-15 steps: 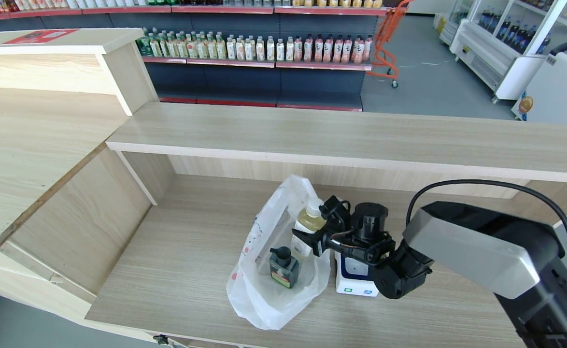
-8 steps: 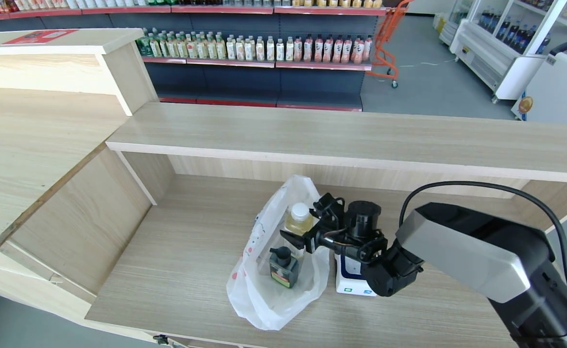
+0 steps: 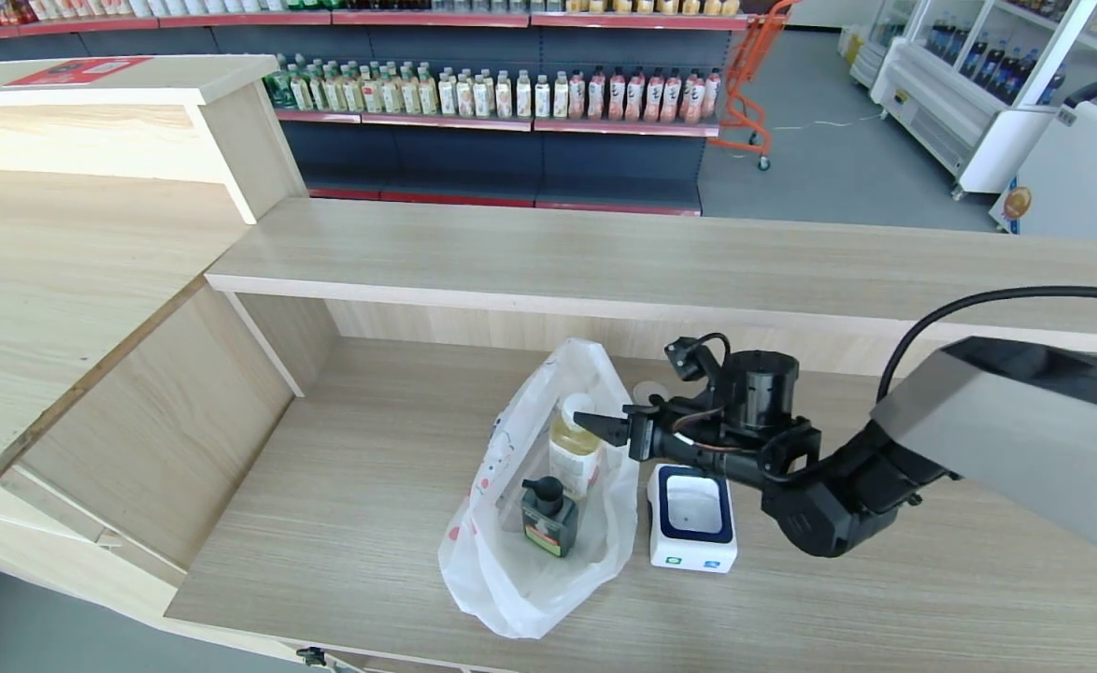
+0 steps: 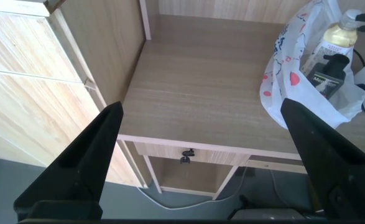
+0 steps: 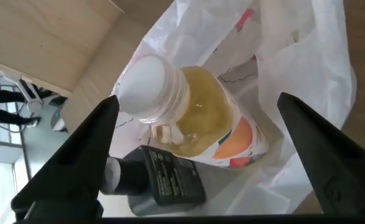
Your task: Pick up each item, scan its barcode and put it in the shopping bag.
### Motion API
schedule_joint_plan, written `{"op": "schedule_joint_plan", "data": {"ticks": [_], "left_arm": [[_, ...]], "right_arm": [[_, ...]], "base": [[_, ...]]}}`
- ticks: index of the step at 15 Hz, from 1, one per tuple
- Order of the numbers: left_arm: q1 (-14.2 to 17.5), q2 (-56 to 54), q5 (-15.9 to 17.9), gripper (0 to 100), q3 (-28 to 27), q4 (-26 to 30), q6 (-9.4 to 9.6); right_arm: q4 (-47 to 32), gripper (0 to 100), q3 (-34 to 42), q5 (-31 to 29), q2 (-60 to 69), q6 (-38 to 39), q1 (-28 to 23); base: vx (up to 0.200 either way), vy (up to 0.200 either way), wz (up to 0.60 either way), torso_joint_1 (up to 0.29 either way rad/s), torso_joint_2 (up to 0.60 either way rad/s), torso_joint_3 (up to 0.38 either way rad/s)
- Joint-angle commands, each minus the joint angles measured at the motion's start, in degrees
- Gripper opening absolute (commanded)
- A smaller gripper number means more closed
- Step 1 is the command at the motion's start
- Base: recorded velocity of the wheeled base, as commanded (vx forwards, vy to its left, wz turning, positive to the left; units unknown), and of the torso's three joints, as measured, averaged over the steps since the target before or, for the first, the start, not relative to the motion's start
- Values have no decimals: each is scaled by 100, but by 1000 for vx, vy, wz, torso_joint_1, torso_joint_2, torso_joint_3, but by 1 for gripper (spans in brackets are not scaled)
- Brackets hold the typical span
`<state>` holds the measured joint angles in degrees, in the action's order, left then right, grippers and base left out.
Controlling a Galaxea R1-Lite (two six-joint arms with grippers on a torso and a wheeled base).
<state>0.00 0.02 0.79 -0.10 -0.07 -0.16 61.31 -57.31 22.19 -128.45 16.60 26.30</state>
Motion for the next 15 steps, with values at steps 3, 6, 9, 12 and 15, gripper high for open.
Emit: {"op": "schedule_joint_plan", "data": {"ticks": [3, 6, 9, 12, 15], "left_arm": [[0, -2, 0, 100, 1, -1, -2], [0, -2, 0, 100, 1, -1, -2], [0, -2, 0, 100, 1, -1, -2], [0, -2, 0, 100, 1, -1, -2], [0, -2, 0, 100, 1, -1, -2]], "right_arm": [[-989, 100, 2101, 31, 3168, 185, -590], [-2448, 100, 2786, -39, 5049, -447, -1285], [-4030, 100, 3709, -742, 7053, -764, -1812], [-4505, 100, 4913, -1182, 9338, -1054, -2137], [-4865, 100, 5731, -1190, 11562, -1485, -2797]], "base": [[0, 0, 0, 0, 0, 0], [0, 0, 0, 0, 0, 0], [0, 0, 0, 0, 0, 0], [0, 0, 0, 0, 0, 0], [0, 0, 0, 0, 0, 0]]}}
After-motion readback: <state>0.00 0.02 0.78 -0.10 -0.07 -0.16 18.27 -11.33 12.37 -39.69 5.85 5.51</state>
